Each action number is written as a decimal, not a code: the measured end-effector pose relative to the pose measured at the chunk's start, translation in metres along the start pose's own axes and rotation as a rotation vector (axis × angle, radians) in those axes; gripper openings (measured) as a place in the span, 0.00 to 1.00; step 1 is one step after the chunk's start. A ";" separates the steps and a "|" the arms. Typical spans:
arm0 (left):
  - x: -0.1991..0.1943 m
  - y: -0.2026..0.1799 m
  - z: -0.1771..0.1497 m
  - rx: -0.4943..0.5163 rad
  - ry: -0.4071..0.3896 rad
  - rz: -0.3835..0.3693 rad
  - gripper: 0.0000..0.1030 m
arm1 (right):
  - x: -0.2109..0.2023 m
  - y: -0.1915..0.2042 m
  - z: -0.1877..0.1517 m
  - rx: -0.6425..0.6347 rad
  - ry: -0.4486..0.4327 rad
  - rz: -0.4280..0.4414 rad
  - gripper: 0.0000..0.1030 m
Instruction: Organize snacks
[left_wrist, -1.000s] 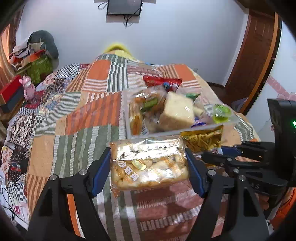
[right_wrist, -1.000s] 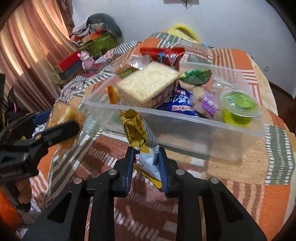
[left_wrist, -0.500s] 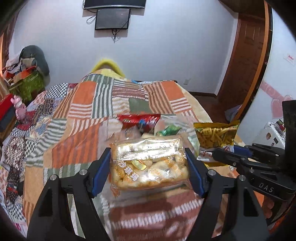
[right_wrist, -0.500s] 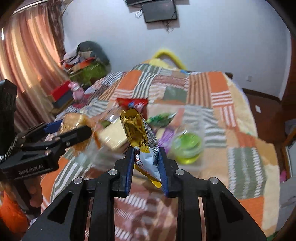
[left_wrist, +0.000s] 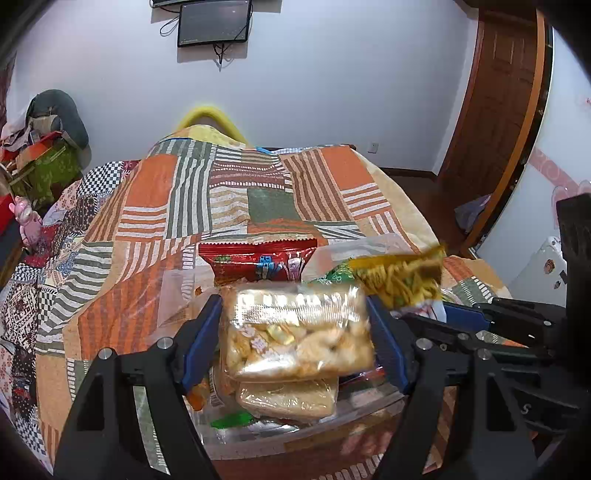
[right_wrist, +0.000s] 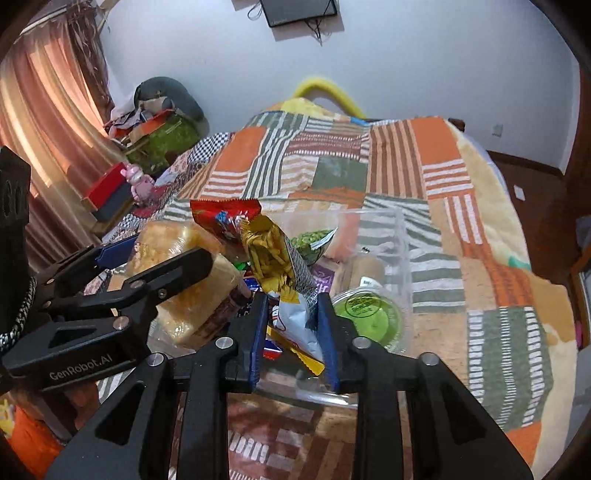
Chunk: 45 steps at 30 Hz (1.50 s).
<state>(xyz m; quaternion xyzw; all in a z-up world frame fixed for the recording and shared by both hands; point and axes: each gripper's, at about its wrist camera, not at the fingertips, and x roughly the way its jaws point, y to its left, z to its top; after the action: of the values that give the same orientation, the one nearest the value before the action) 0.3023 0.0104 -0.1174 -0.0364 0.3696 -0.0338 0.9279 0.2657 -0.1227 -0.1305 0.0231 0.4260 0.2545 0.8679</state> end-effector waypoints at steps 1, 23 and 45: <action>0.001 -0.001 0.001 0.005 0.000 0.000 0.75 | -0.001 -0.002 0.000 0.003 0.001 0.001 0.26; -0.190 -0.008 -0.007 0.019 -0.380 0.049 0.76 | -0.164 0.046 -0.011 -0.110 -0.358 -0.074 0.48; -0.275 -0.018 -0.052 0.031 -0.506 0.045 1.00 | -0.219 0.087 -0.048 -0.139 -0.563 -0.153 0.99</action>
<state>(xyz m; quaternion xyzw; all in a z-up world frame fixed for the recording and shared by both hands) 0.0666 0.0154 0.0350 -0.0214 0.1259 -0.0086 0.9918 0.0818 -0.1566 0.0211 0.0010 0.1505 0.2007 0.9680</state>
